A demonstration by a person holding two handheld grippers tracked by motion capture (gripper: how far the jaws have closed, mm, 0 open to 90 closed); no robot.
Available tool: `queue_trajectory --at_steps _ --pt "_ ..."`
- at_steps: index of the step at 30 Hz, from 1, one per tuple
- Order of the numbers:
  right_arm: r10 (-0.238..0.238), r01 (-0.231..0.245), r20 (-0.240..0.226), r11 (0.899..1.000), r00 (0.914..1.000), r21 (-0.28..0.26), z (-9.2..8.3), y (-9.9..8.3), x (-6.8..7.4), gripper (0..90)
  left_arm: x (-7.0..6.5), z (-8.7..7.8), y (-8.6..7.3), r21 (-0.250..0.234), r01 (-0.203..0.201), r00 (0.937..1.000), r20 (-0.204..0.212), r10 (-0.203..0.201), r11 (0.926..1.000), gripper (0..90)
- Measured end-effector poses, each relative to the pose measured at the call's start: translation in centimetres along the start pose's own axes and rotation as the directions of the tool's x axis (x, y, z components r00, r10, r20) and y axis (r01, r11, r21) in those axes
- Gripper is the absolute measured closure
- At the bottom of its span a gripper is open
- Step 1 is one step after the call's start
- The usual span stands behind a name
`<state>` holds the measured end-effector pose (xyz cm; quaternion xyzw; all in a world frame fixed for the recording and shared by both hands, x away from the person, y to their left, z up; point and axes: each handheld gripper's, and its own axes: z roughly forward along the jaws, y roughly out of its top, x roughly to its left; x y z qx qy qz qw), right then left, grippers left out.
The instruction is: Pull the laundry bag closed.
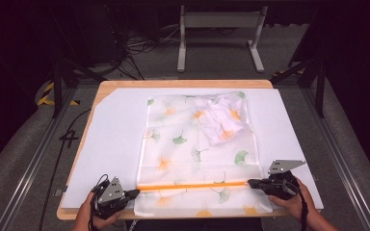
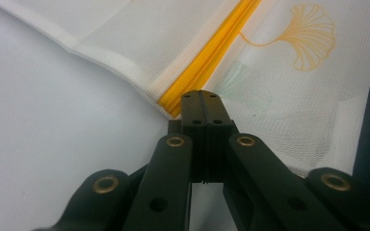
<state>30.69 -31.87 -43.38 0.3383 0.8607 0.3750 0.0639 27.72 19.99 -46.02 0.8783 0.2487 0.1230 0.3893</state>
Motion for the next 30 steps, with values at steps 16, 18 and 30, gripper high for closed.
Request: queue_trajectory --at_steps 16,18,30 --pt "0.022 -0.022 0.027 1.0 0.9994 -0.001 -1.0 -0.8 -0.5 90.0 0.0 0.0 0.0 -0.001 -0.001 1.0 0.0 0.001 1.0 90.0" --pt "0.026 -0.026 0.033 1.0 0.9991 -0.001 -1.2 -1.0 -0.6 90.0 0.0 0.0 0.0 -0.001 0.0 1.0 0.001 0.0 1.0 90.0" --pt "0.07 -0.069 0.033 0.997 0.997 -0.026 -2.0 -2.0 -1.2 90.0 0.0 0.0 0.0 0.0 -0.001 1.0 0.002 0.001 1.0 90.0"
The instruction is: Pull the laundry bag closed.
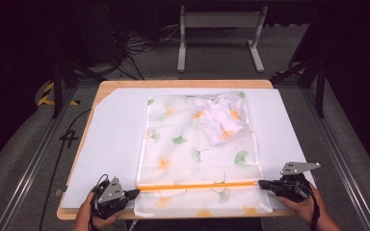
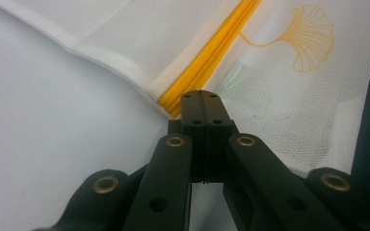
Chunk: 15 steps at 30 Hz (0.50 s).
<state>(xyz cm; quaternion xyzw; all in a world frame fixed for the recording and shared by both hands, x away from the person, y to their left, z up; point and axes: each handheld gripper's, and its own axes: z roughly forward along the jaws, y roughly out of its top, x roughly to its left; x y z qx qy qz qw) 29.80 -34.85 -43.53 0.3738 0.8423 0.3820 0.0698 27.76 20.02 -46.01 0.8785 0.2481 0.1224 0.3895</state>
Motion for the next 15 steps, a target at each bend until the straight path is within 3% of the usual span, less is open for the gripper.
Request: queue_trajectory --at_steps 15 --pt "-0.004 0.004 0.007 1.0 1.0 -0.017 -0.08 -0.31 0.15 90.0 0.16 -0.02 -0.05 -0.004 0.005 0.9999 0.012 -0.005 1.0 90.0"
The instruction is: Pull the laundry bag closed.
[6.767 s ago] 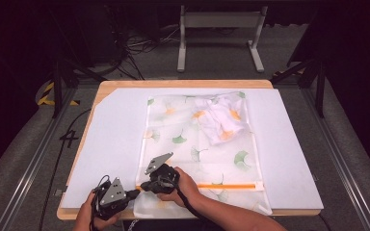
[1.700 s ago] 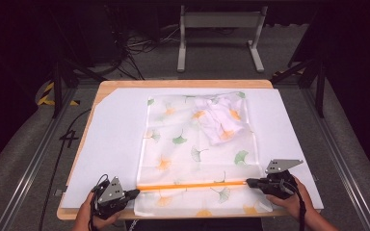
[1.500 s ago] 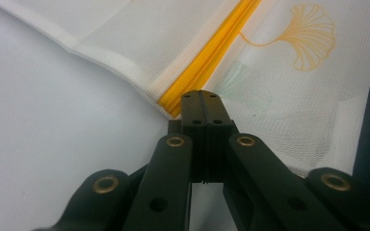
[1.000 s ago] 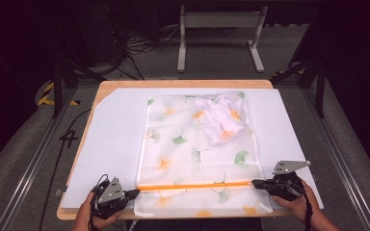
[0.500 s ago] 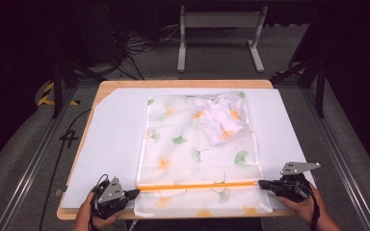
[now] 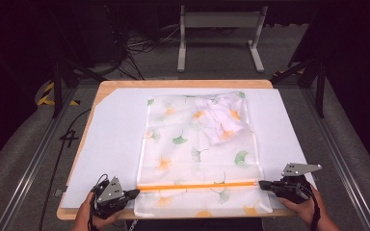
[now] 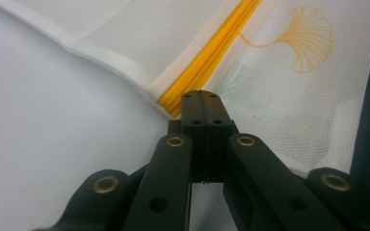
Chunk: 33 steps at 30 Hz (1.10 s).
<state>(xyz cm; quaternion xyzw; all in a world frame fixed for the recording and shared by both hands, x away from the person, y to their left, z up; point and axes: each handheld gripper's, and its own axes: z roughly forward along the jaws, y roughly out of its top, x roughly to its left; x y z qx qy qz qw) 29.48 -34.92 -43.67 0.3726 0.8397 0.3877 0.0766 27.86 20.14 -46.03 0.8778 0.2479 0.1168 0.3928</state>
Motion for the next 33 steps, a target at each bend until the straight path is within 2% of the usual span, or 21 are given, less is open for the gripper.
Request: queue_trajectory --at_steps 6,12,16,23,28,33 --pt "-0.004 0.004 0.003 1.0 1.0 -0.005 0.0 0.0 0.0 90.0 0.0 0.0 0.0 0.002 -0.002 1.0 0.003 0.002 1.0 90.0" --pt "-0.063 0.062 0.032 0.998 0.9975 0.006 0.0 0.1 0.5 90.0 0.0 0.0 0.2 0.011 -0.012 0.9999 0.002 0.012 0.9999 90.0" --pt "-0.068 0.068 0.035 0.998 0.997 0.005 0.0 0.1 0.6 90.0 -0.3 0.0 0.3 0.024 -0.038 0.9991 -0.019 0.038 0.999 90.0" --pt "-0.118 0.119 0.057 0.993 0.9914 -0.016 -0.3 0.4 1.1 90.0 -0.3 -0.1 0.5 0.025 -0.038 0.9992 -0.014 0.039 0.999 90.0" --pt "-0.134 0.136 0.06 0.99 0.9892 -0.039 -0.6 0.7 1.3 89.6 -0.2 -0.6 0.6 0.003 -0.036 0.9992 -0.014 0.036 0.9993 90.0" --pt "-0.164 0.169 0.066 0.983 0.9843 -0.078 -1.3 1.0 1.6 86.4 0.1 -1.3 0.7 -0.033 -0.032 0.9989 -0.035 0.031 0.9989 90.0"
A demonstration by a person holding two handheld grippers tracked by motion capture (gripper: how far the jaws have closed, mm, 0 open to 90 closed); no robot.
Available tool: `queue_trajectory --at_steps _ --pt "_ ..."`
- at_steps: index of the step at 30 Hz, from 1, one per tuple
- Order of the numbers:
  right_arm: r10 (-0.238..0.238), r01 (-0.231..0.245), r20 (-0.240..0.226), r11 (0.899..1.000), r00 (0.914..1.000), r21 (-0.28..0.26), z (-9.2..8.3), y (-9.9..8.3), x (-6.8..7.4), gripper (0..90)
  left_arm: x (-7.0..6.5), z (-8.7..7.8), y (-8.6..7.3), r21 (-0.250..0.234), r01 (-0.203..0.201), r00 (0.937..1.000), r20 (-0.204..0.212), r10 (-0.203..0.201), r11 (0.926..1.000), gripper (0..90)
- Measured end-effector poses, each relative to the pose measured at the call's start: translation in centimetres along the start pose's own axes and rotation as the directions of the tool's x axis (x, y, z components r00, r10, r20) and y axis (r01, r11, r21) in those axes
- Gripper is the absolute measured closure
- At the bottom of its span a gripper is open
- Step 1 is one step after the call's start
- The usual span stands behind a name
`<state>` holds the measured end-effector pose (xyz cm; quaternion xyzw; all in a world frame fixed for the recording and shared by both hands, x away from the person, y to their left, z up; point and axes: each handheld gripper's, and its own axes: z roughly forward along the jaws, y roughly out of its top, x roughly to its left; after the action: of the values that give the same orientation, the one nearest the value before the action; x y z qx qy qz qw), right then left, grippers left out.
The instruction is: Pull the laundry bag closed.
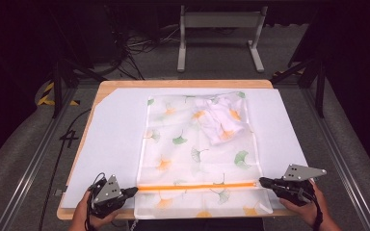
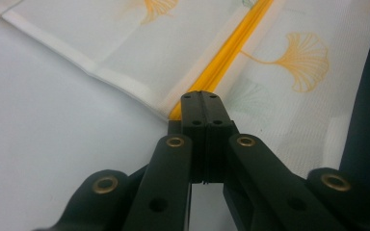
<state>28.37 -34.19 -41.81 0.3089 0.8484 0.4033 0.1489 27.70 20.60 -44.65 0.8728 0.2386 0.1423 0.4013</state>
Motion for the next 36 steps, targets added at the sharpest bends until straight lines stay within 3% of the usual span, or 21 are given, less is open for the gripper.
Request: queue_trajectory --at_steps 8,13,19,22,24,27,29,36 --pt "-0.04 0.043 0.056 0.998 0.9976 -0.051 -0.7 1.0 -0.1 79.6 0.7 -1.1 0.2 -0.045 0.008 0.9988 -0.049 -0.01 0.999 87.9" --pt "-0.036 0.044 0.11 0.997 0.9933 -0.071 -0.7 1.3 -1.0 69.6 1.4 -1.6 0.2 -0.061 0.004 0.9942 -0.107 -0.011 0.9981 80.7" --pt "-0.034 0.051 0.174 0.995 0.9842 -0.091 -0.9 1.3 -2.0 63.5 2.6 -2.0 0.2 -0.094 0.023 0.9897 -0.139 -0.036 0.9953 70.6" --pt "-0.029 0.05 0.191 0.993 0.9811 -0.105 -1.0 1.3 -2.4 58.8 3.2 -2.1 0.1 -0.095 0.027 0.9846 -0.169 -0.043 0.9951 64.6" --pt "-0.034 0.057 0.211 0.993 0.9769 -0.104 -0.9 1.3 -2.8 54.0 3.6 -2.2 0.0 -0.095 0.033 0.9775 -0.205 -0.052 0.995 59.1" --pt "-0.041 0.068 0.233 0.992 0.9716 -0.109 -0.8 1.3 -3.3 53.0 4.1 -2.3 -0.3 -0.114 0.058 0.9756 -0.204 -0.081 0.9918 53.2" --pt "-0.048 0.08 0.25 0.99 0.9669 -0.116 -0.9 1.2 -3.6 50.1 4.5 -2.3 -0.4 -0.121 0.089 0.9697 -0.216 -0.114 0.9886 47.9" --pt "-0.023 0.063 0.286 0.989 0.958 -0.133 -0.9 0.4 -4.5 36.5 5.6 -1.9 -1.5 -0.109 0.116 0.9598 -0.243 -0.14 0.9873 25.7"
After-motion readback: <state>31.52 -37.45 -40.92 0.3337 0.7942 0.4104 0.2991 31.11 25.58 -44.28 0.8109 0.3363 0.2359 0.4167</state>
